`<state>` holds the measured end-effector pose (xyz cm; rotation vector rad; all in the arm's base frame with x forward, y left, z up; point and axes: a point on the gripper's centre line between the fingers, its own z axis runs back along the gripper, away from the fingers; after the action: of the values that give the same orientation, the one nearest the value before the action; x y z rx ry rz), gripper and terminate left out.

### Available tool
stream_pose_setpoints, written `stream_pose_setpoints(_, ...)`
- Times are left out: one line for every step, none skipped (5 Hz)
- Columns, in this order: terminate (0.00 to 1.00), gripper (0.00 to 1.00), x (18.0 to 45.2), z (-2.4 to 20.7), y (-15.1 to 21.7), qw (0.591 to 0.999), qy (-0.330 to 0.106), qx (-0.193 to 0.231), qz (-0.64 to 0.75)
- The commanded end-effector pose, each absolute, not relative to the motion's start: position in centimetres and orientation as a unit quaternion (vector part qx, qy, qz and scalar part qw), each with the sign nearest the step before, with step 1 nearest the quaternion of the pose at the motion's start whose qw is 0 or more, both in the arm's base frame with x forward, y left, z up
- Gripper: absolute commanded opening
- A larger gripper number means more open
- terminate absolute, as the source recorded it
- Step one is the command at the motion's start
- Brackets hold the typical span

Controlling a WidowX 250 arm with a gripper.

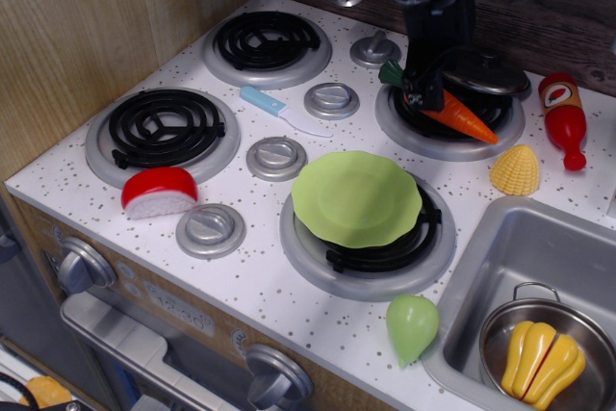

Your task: Put carrot on plate

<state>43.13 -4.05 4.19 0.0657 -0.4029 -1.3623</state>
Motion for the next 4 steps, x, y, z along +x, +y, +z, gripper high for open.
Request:
stream_pose_setpoints(0.00,1.00,43.9,4.5,-3.9,0.761,-0.195,0.030,-0.618)
stream_pose_setpoints(0.00,1.00,44.5,3.2,-4.2,0.777,-0.186,0.014,-0.601)
stream_pose_setpoints(0.00,0.00,44.1,3.9,-4.1,0.792,-0.176,0.016,-0.584)
stream_pose_setpoints(0.00,0.00,41.8,6.2,-3.5,0.839,-0.141,0.041,-0.525)
